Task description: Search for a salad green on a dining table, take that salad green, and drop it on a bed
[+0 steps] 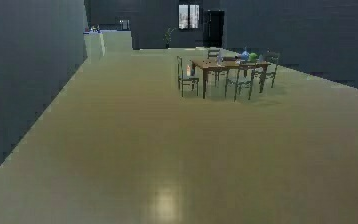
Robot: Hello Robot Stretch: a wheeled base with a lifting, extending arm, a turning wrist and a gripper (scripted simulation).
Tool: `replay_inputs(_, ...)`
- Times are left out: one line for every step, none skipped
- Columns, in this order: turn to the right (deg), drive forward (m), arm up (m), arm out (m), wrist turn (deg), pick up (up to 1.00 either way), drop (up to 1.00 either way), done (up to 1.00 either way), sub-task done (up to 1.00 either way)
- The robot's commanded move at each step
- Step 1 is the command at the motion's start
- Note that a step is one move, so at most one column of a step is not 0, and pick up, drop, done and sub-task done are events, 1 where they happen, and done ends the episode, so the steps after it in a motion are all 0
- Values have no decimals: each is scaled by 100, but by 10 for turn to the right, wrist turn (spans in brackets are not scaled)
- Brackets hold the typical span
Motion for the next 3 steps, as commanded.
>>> replay_inputs(0, 100, 0, 0, 0, 0, 0, 0, 0)
replay_inputs(0, 100, 0, 0, 0, 0, 0, 0, 0)
replay_inputs(0, 95, 0, 0, 0, 0, 0, 0, 0)
